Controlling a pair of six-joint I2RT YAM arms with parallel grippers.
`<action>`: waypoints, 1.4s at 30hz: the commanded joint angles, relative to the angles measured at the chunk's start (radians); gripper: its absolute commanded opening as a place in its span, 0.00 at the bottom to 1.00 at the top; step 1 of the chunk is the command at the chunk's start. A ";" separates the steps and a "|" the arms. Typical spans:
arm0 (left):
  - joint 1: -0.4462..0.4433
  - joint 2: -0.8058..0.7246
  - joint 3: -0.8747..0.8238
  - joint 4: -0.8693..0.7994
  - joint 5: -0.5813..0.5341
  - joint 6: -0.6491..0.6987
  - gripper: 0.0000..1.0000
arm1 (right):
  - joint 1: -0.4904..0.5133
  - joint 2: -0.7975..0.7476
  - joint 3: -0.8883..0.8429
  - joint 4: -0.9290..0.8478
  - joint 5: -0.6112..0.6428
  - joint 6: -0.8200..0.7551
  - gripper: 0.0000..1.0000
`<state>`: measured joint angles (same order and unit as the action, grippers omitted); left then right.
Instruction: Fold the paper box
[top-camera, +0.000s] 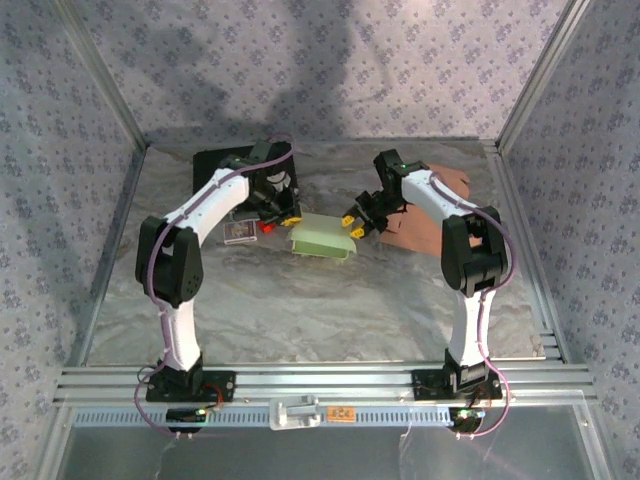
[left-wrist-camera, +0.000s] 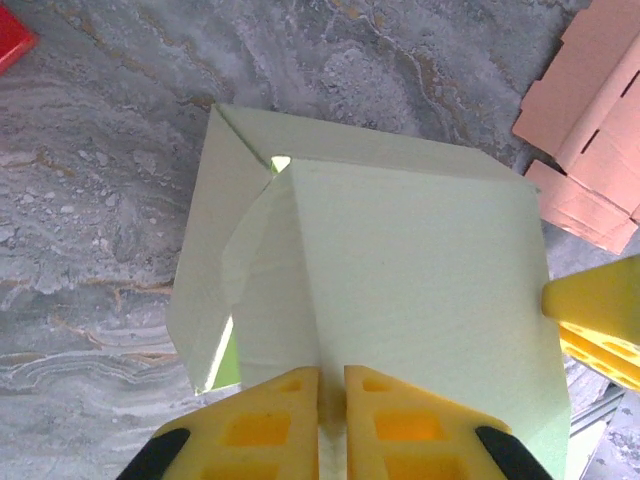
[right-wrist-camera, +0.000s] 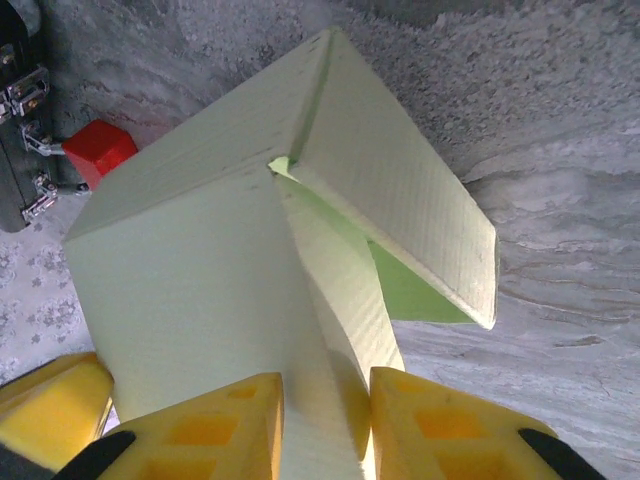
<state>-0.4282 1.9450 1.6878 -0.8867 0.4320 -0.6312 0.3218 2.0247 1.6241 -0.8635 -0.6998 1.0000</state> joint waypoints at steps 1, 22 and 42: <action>-0.009 -0.048 0.029 -0.021 0.076 -0.012 0.12 | 0.005 -0.039 0.025 0.003 -0.070 -0.020 0.28; -0.001 -0.097 -0.075 0.084 0.107 -0.119 0.11 | 0.004 -0.052 0.045 -0.010 -0.077 -0.019 0.25; 0.000 -0.136 -0.263 0.336 0.123 -0.270 0.11 | 0.017 -0.061 0.006 0.024 -0.086 -0.010 0.16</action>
<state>-0.4103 1.8156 1.4429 -0.6563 0.4728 -0.8745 0.3157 1.9385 1.6192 -0.8619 -0.7158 0.9974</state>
